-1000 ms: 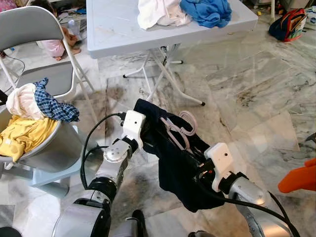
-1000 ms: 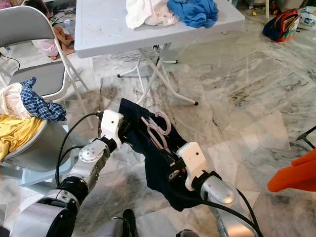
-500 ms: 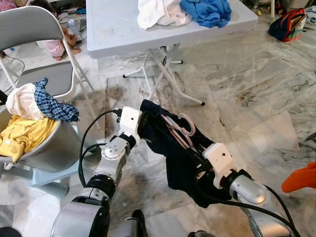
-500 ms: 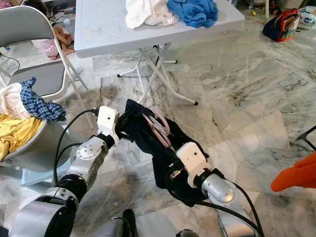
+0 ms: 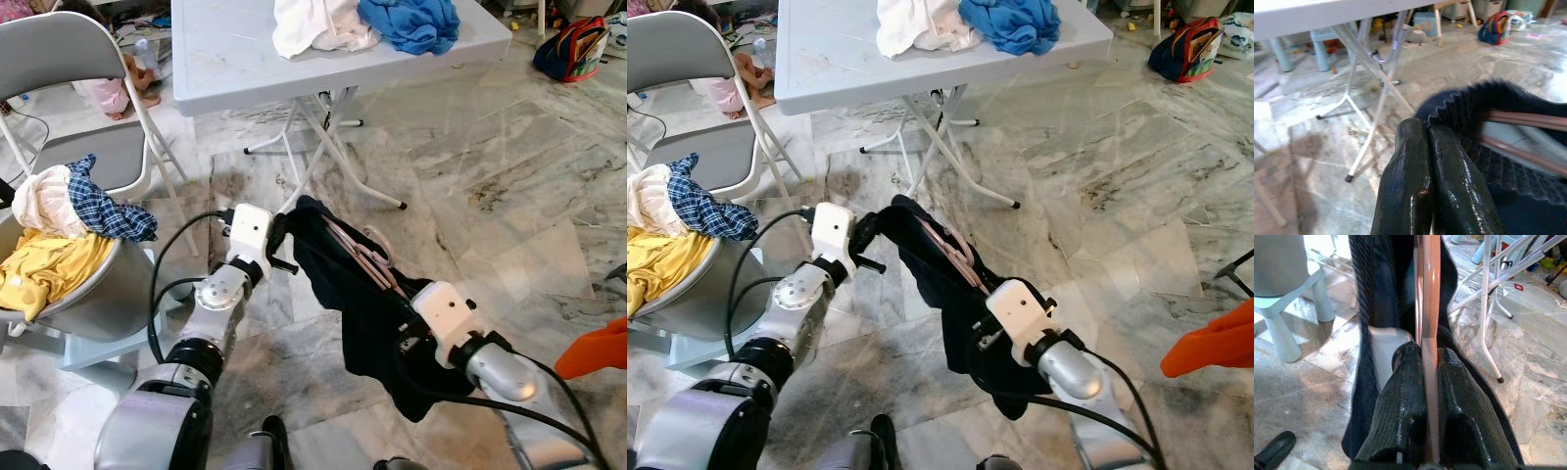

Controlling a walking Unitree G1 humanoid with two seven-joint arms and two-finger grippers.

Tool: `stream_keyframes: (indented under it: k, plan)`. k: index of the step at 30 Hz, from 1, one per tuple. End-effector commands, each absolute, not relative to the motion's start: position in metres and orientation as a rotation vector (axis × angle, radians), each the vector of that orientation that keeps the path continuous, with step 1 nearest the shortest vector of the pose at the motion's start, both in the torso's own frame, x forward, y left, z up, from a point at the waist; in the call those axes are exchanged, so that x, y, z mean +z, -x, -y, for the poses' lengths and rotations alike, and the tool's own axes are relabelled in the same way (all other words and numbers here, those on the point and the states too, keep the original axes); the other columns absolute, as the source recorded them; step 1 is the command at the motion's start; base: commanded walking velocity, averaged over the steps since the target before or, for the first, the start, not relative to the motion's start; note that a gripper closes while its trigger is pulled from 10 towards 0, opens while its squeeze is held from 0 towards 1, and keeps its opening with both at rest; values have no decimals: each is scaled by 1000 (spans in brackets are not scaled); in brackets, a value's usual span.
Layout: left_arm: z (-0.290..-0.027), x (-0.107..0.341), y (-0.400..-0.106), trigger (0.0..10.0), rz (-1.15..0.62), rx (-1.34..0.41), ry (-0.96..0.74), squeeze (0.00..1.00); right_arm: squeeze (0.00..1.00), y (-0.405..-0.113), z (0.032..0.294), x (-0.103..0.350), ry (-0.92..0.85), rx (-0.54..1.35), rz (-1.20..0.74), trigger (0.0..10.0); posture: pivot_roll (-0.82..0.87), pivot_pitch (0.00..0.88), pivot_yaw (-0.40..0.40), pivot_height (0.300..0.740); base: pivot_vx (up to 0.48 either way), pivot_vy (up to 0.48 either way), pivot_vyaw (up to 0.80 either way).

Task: Hang hanger

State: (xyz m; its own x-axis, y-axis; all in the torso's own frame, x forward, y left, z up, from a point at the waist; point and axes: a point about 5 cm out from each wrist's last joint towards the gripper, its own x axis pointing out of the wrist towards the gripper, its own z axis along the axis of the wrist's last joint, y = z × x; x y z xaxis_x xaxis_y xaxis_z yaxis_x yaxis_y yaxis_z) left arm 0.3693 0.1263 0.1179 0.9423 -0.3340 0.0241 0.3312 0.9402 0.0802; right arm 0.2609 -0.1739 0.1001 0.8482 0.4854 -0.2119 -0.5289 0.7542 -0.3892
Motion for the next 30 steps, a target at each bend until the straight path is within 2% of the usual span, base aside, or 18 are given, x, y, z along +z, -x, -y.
stream_keyframes:
  k: [1,11,20,25,30]
  plan:
    - [-148,130,-375,0,86,-224,-62,0,0,-255,190,92,465,530,-163,10000,-46,215,76,740,0,0,0]
    - [-155,128,-374,0,77,-167,-74,0,0,-257,203,99,503,512,-133,10000,-52,227,66,740,0,0,0]
    - [-159,125,-374,0,60,-141,-70,0,0,-244,209,102,528,656,-158,10000,-52,232,66,740,0,0,0]
    - [-161,123,-374,0,49,-131,-77,0,0,-231,222,110,555,752,-190,10000,-55,230,71,740,0,0,0]
    - [-162,120,-373,0,27,-128,-87,0,0,-229,240,121,549,732,-189,10000,-56,231,72,740,0,0,0]
